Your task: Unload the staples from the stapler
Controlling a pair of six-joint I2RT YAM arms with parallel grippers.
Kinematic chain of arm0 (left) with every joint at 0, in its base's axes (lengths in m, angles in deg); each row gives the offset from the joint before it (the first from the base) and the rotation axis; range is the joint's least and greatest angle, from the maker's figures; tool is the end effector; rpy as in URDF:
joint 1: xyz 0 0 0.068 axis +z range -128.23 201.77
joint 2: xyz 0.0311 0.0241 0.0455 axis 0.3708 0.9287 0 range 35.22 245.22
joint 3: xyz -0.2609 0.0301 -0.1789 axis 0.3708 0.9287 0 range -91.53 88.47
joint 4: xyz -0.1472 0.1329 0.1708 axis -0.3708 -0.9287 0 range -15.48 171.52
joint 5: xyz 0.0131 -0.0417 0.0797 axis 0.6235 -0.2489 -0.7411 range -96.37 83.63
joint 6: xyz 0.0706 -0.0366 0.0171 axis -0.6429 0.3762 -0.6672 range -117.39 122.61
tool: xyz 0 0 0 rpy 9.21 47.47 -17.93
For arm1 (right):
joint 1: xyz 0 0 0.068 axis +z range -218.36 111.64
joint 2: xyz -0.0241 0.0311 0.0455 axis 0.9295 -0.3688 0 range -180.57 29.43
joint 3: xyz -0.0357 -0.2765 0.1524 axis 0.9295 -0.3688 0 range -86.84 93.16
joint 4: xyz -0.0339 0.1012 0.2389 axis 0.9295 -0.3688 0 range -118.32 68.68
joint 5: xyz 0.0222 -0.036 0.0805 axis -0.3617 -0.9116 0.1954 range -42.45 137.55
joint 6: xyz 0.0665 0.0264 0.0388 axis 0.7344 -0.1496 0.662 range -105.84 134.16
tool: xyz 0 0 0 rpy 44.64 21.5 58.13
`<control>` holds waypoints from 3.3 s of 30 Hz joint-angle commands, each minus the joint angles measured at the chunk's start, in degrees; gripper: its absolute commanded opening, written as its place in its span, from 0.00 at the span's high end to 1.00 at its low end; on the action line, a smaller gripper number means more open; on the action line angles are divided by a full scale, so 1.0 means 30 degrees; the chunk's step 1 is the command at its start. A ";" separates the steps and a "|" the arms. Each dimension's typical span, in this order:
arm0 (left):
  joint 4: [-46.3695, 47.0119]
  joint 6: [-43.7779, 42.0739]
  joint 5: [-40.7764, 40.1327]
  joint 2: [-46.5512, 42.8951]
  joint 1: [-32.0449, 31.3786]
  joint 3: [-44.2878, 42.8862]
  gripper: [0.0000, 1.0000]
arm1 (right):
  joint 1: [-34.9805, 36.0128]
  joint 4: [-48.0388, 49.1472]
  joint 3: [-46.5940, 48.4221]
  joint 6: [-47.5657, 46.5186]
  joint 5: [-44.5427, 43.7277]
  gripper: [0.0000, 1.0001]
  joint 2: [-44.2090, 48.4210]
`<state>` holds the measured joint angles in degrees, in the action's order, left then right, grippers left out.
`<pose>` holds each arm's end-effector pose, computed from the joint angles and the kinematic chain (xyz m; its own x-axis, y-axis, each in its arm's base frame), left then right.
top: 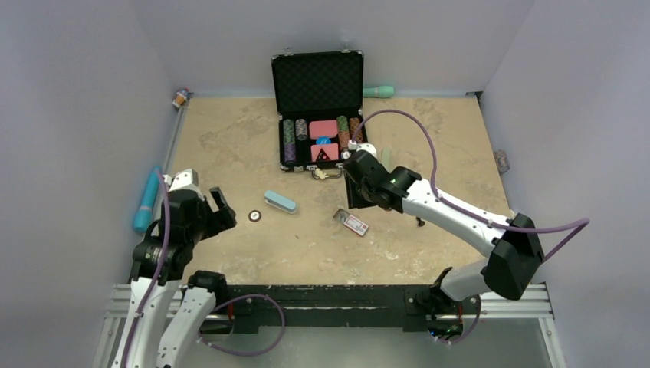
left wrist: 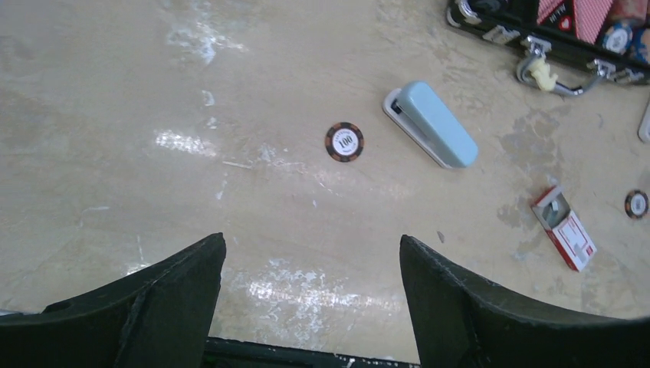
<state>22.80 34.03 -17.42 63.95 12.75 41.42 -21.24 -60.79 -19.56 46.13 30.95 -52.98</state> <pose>0.0723 0.0023 0.3039 -0.5512 -0.4306 -0.7147 -0.3254 0.8997 -0.2911 0.2281 0.2160 0.2994 -0.7827 -0.0973 -0.6147 -0.2067 0.9723 0.1093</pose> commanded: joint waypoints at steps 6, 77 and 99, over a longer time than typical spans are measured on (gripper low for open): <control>0.1958 -0.3034 0.5633 0.6135 -0.1251 -0.3465 0.09 | -0.0045 -0.0238 -0.2469 0.1343 0.0489 0.57 0.3296; 0.8646 -0.3463 0.9543 2.8291 -0.9380 -1.0041 1.00 | -0.3399 0.2607 -0.6449 0.7777 0.3512 0.88 -0.2086; 0.9420 -0.2893 0.9660 2.9233 -1.0171 -0.9580 1.00 | -0.3377 0.3285 -0.6553 0.6707 0.3658 0.89 -0.2554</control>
<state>49.47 24.76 12.70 149.65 -17.24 11.74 -31.30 -52.13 -39.82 67.57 43.25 -58.70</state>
